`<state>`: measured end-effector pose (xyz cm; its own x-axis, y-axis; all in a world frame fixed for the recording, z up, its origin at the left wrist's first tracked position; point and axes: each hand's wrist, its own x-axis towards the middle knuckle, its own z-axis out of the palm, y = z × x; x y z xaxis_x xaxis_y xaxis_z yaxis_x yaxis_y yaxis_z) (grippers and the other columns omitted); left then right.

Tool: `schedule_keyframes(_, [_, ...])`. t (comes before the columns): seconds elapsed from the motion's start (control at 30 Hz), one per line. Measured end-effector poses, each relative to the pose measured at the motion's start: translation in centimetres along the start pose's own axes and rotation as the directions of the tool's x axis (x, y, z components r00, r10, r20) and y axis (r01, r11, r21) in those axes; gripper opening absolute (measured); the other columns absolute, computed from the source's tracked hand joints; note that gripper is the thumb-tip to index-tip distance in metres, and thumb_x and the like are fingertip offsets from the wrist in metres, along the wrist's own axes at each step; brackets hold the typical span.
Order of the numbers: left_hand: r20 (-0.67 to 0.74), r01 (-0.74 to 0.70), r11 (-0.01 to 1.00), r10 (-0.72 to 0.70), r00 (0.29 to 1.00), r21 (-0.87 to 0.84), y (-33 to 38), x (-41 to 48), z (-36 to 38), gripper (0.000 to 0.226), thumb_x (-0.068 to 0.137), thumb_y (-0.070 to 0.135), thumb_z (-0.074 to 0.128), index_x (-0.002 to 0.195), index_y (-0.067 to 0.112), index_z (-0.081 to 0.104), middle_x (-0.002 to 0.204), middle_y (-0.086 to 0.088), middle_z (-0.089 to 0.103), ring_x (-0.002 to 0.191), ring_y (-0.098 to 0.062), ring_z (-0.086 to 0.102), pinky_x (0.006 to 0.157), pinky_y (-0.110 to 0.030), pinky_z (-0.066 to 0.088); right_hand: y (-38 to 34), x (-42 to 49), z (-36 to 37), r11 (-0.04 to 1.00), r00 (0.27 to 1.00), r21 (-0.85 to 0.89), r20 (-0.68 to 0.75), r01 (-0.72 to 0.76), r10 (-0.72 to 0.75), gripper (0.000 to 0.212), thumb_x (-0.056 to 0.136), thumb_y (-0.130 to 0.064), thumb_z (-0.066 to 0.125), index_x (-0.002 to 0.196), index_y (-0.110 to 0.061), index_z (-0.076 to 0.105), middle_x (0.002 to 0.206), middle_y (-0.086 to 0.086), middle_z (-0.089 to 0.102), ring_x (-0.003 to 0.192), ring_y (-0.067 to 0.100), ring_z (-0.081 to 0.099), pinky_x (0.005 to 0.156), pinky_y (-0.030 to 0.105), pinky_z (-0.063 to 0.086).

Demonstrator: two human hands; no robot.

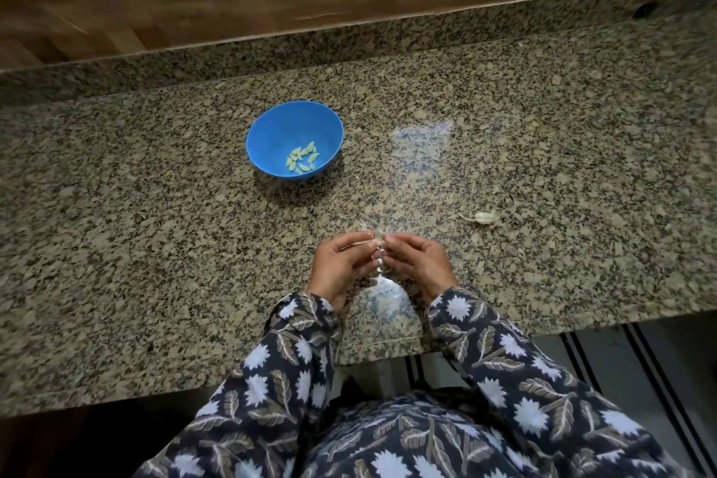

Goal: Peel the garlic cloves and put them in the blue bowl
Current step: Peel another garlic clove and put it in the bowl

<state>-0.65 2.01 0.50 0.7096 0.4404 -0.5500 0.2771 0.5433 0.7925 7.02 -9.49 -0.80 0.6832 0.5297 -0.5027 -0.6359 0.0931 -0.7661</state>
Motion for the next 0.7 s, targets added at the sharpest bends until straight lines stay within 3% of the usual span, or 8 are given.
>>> schedule_keyframes(0.13, [0.013, 0.015, 1.0, -0.015, 1.0, 0.019, 0.02, -0.04, -0.16, 0.014, 0.082, 0.001, 0.064, 0.095, -0.001, 0.066, 0.09, -0.014, 0.069, 0.072, -0.017, 0.066, 0.069, -0.024, 0.058, 0.31, -0.03, -0.18, 0.98, 0.995, -0.181, 0.055, 0.087, -0.078, 0.013, 0.077, 0.003, 0.066, 0.087, -0.005, 0.068, 0.085, 0.009, 0.07, 0.073, 0.017, 0.068, 0.075, 0.027, 0.056])
schedule_keyframes(0.23, [0.004, 0.017, 0.999, -0.017, 1.0, 0.046, -0.09, 0.0, 0.07, 0.008, 0.084, 0.004, 0.064, 0.09, 0.0, 0.066, 0.081, -0.011, 0.068, 0.065, -0.013, 0.063, 0.064, -0.021, 0.055, 0.45, -0.06, -0.06, 0.955, 0.992, -0.268, 0.052, 0.126, -0.117, 0.011, 0.076, 0.003, 0.067, 0.087, 0.001, 0.068, 0.075, 0.005, 0.07, 0.068, 0.015, 0.068, 0.067, 0.024, 0.057])
schedule_keyframes(0.4, [0.017, 0.031, 0.999, -0.031, 0.999, 0.036, 0.27, 0.14, 0.04, 0.012, 0.087, -0.003, 0.056, 0.095, 0.0, 0.065, 0.087, -0.013, 0.069, 0.073, -0.016, 0.067, 0.069, -0.024, 0.057, 0.2, -0.24, 0.1, 0.995, 0.999, -0.088, -0.018, 0.039, -0.041, 0.012, 0.082, 0.008, 0.058, 0.093, 0.01, 0.061, 0.064, 0.004, 0.07, 0.058, 0.011, 0.068, 0.056, 0.018, 0.055])
schedule_keyframes(0.53, [-0.048, -0.154, 0.917, 0.184, 0.982, 0.369, 0.3, 0.84, -0.48, 0.026, 0.085, -0.007, 0.058, 0.102, 0.01, 0.068, 0.108, -0.005, 0.067, 0.098, -0.017, 0.063, 0.074, -0.022, 0.055, 0.12, -0.07, 0.16, 1.0, 0.999, -0.022, -0.048, -0.022, 0.021, 0.011, 0.084, 0.007, 0.056, 0.094, 0.011, 0.059, 0.07, 0.011, 0.065, 0.054, 0.01, 0.066, 0.059, 0.019, 0.056])
schedule_keyframes(0.7, [0.097, -0.336, 0.785, 0.337, 0.937, 0.52, 0.41, 0.53, -0.16, 0.025, 0.079, -0.002, 0.068, 0.102, 0.008, 0.069, 0.097, -0.004, 0.07, 0.088, -0.012, 0.066, 0.08, -0.022, 0.055, 0.54, 0.34, 0.09, 0.997, 0.998, -0.037, -0.034, -0.06, 0.059, 0.014, 0.088, 0.005, 0.052, 0.096, 0.014, 0.058, 0.057, 0.004, 0.067, 0.053, 0.01, 0.065, 0.059, 0.02, 0.056])
